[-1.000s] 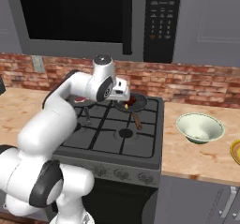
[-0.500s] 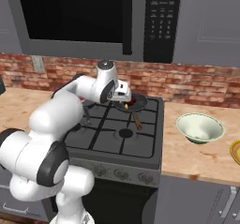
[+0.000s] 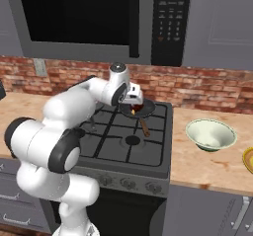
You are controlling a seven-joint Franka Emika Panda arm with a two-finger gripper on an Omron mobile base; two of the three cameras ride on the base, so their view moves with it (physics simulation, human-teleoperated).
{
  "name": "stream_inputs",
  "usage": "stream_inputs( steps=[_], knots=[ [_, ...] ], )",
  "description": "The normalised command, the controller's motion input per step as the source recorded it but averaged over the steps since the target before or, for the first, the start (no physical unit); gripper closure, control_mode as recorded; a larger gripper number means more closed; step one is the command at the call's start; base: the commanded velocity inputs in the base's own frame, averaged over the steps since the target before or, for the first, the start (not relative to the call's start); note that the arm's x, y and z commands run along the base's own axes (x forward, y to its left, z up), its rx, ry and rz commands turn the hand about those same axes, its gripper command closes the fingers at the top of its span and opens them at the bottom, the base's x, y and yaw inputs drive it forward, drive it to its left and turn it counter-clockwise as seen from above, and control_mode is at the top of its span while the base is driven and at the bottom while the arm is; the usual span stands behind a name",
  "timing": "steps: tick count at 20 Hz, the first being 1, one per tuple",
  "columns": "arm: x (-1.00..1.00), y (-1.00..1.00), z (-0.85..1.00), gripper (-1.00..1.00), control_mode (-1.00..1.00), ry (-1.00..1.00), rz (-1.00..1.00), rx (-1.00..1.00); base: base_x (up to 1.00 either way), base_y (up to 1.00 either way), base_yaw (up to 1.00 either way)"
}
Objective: Place one of the steaks on the plate and the other in the bowl. Then place the bowl in the fridge.
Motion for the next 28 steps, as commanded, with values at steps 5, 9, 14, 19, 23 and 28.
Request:
stream_inputs(
  steps=[5, 9, 14, 19, 23, 28],
  knots=[
    [0.23, 0.00, -0.27, -1.00, -1.00, 0.00, 0.00, 0.00, 0.00, 0.00, 0.00],
    [0.04, 0.00, -0.40, -1.00, -1.00, -0.01, 0.00, 0.00, 0.00, 0.00, 0.00],
    [0.05, -0.02, -0.23, -1.00, -1.00, 0.00, 0.00, 0.00, 0.00, 0.00, 0.00],
    [0.31, 0.00, -0.06, -1.00, -1.00, 0.00, 0.00, 0.00, 0.00, 0.00, 0.00],
    [0.41, 0.00, -0.06, -1.00, -1.00, 0.01, 0.00, 0.00, 0.00, 0.00, 0.00],
    [0.31, -0.06, -0.05, -1.00, -1.00, 0.01, 0.00, 0.00, 0.00, 0.00, 0.00]
  ],
)
